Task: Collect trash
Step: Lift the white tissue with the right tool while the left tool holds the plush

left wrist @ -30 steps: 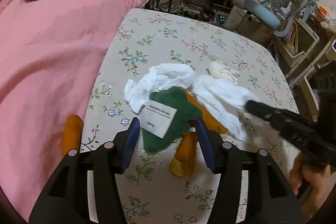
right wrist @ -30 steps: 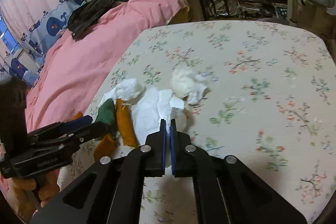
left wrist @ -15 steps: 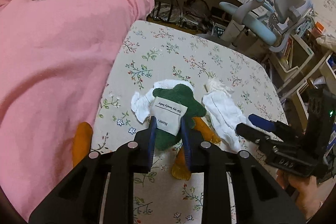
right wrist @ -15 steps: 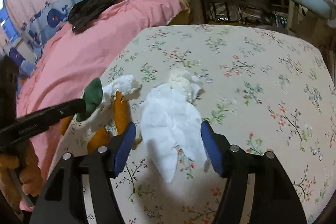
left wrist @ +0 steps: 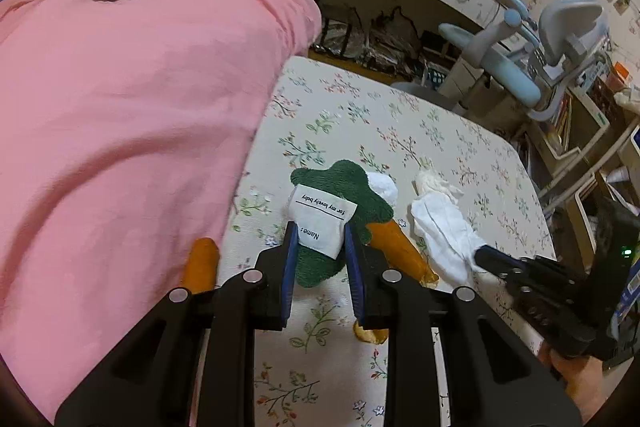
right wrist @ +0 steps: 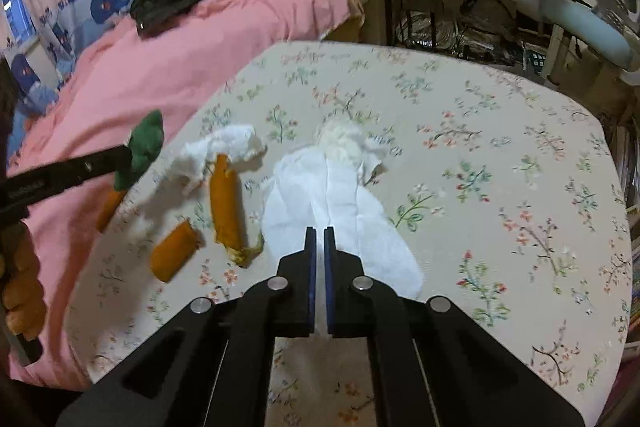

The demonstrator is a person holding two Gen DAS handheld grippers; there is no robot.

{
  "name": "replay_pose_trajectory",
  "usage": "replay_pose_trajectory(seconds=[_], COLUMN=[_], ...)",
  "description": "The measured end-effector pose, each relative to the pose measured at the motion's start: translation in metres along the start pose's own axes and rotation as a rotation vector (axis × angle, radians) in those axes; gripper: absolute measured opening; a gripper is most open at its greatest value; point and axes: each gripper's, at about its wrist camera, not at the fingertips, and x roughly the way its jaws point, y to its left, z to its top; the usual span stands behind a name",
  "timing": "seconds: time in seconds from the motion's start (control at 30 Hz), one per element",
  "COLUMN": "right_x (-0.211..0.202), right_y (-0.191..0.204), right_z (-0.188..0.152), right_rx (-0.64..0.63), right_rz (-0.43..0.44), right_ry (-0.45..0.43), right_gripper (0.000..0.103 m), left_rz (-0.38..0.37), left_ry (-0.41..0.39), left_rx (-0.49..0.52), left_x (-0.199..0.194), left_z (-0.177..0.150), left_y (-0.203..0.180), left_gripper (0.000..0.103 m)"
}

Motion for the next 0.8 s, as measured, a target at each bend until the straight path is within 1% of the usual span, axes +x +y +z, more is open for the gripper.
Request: replay_pose_trajectory(seconds=[0.17, 0.3, 0.33, 0.37, 0.43, 0.47, 0.57, 0.67, 0.7, 0.73, 0.77, 0.8], right_x=[-0.026, -0.025, -0.020, -0.016, -0.011, -0.006, 0.005, 0.018, 0.023, 0.029, 0.030, 0.030], right_y=[0.000, 0.002, 0.003, 0.004, 0.007, 0.011, 0.013, 0.017, 0.019, 0.021, 0.023, 0.026], right_z=[-0.004, -0.008, -0.009, -0.008, -0.008, -0.006, -0.005, -0.008, -0.010, -0.012, -0.015, -0.016], right_rx=[0.017, 0.018, 0.020, 0.021, 0.020, 0.015, 0.014, -0.015, -0.031, -0.056, -0.081, -0.111], right_rz=[0.024, 0.045, 0.041, 0.037, 0.023, 0.013, 0.008, -0.021, -0.029, -0.038, -0.058, -0.076], right_ry=[-0.047, -0.042, -0.034, -0.030, -0.043, -0.051, -0.032, -0.002, 0.013, 0.033, 0.031, 0.024], right_gripper=[0.004, 0.006, 0.017, 0.038, 0.061, 0.061, 0.061, 0.060, 0.055, 0.042, 0.030, 0.026], left_rz=[0.010, 0.014, 0.016, 0.016, 0.019, 0.021, 0.028, 0.028, 0.027, 0.028, 0.028, 0.029], left_ry=[-0.024, -0.029, -0.030, -0.030, -0.030, -0.029, -0.032, -0.037, -0.038, -0.039, -0.040, -0.041], left_rx=[-0.025, -0.041, -0.043, -0.045, -0.042, -0.038, -0.024, -0.025, -0.026, -0.025, -0.025, -0.027], left_x=[-0.013, -0.021, -0.022, -0.024, -0.026, -0.028, -0.030, -0.030, -0.030, -0.030, -0.030, -0.030], left_z=[-0.003, -0.010, -0.012, -0.015, -0.018, -0.020, -0.022, -0.020, -0.018, -0.018, -0.018, -0.017], left_y=[0.007, 0.011, 0.012, 0.012, 0.012, 0.011, 0.010, 0.011, 0.011, 0.012, 0.012, 0.013], left_gripper=[0.022, 0.022, 0.022, 0.022, 0.022, 0.022, 0.022, 0.022, 0.022, 0.022, 0.022, 0.022])
